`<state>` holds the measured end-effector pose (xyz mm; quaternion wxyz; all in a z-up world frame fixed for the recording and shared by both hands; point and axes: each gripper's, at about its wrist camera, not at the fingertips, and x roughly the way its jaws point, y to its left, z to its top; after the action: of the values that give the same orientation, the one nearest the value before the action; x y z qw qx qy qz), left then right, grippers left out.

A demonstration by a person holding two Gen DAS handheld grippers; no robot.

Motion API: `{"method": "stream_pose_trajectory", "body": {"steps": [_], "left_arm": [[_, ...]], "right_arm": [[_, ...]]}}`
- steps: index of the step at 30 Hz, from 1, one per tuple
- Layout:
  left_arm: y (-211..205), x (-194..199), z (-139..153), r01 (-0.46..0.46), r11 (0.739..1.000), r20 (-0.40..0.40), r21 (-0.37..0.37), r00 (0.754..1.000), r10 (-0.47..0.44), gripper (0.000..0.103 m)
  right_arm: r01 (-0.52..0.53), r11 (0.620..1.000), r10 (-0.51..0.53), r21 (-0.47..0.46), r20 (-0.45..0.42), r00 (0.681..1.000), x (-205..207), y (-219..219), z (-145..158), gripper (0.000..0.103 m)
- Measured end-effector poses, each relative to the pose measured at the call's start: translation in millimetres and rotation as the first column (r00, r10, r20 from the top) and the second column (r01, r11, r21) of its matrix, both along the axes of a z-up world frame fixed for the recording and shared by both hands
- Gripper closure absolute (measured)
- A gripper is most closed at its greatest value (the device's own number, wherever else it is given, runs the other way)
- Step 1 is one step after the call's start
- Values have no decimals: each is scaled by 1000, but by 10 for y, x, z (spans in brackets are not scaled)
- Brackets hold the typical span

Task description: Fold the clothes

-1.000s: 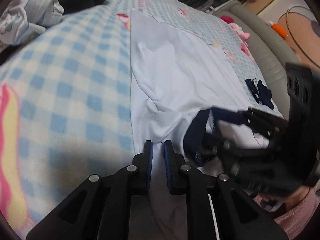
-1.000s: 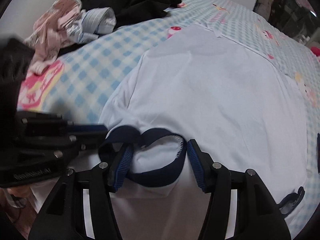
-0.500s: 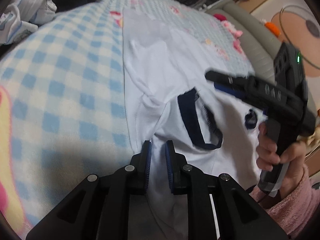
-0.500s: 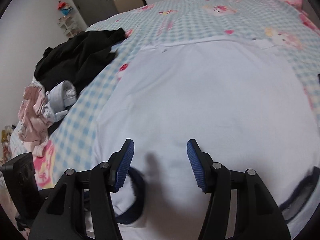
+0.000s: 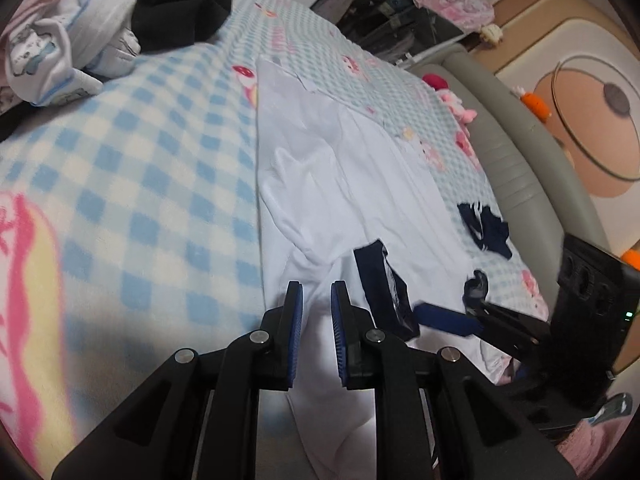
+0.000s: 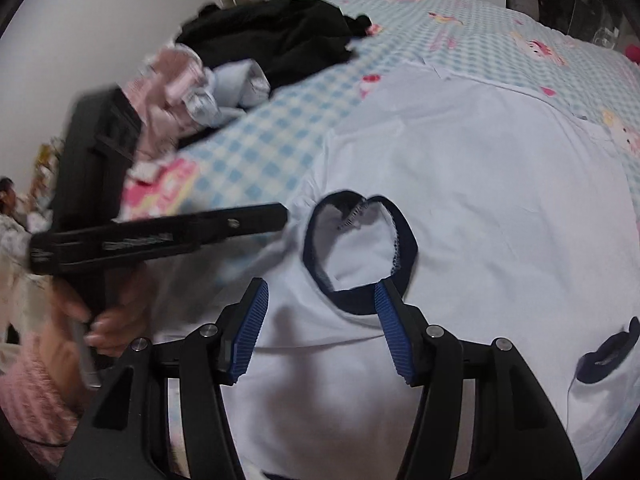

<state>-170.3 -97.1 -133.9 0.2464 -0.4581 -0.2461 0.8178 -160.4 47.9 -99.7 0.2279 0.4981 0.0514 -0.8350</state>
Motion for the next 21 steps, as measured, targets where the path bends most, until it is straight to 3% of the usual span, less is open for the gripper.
{"method": "stream_pose_trajectory", "body": {"steps": [6, 13, 17, 21], "left_arm": [[204, 3, -127, 47, 996, 31, -73, 999, -44, 87], [71, 1, -91, 8, 1000, 27, 11, 1000, -8, 87], [71, 35, 24, 17, 999, -24, 39, 1000, -17, 82], [147, 26, -18, 44, 999, 0, -16, 999, -44, 78]], "right_arm": [[184, 977, -179, 107, -51, 982, -104, 220, -166, 46], [350, 930, -347, 110, -47, 937, -73, 735, -197, 46], [314, 949, -310, 21, -104, 945, 10, 693, 79, 46], [172, 985, -173, -21, -92, 981, -81, 365, 171, 46]]}}
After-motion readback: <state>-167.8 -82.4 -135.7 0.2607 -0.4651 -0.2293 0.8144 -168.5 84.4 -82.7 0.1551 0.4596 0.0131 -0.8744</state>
